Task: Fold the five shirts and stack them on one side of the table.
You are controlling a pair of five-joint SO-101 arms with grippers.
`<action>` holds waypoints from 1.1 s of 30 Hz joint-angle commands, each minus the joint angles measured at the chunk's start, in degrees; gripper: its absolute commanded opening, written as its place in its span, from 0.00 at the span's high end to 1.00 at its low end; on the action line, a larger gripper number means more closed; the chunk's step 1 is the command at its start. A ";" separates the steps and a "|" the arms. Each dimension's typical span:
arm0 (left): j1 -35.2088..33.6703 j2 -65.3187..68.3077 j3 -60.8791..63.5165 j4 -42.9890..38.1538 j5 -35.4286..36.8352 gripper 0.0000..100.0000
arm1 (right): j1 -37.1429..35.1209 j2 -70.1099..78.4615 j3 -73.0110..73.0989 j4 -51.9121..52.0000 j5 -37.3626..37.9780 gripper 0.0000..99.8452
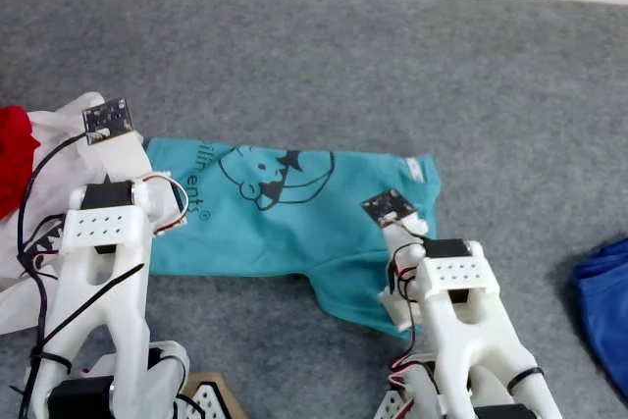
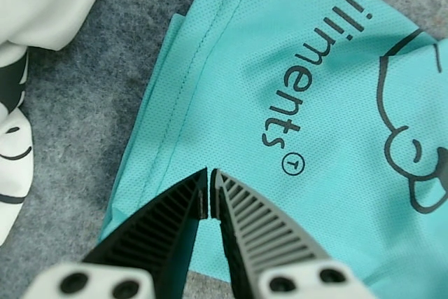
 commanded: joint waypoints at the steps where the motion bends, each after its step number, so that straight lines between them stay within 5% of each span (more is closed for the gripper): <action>1: 0.84 -0.57 -0.22 -0.70 0.53 0.96 | -0.75 0.57 -1.19 0.57 0.53 0.99; 18: 0.84 -0.57 -0.04 -0.70 0.53 0.96 | -0.66 2.86 -36.62 27.03 0.35 0.99; 33: 0.84 -0.57 0.92 -1.32 0.35 0.96 | 2.24 40.31 -79.52 31.25 -11.60 0.99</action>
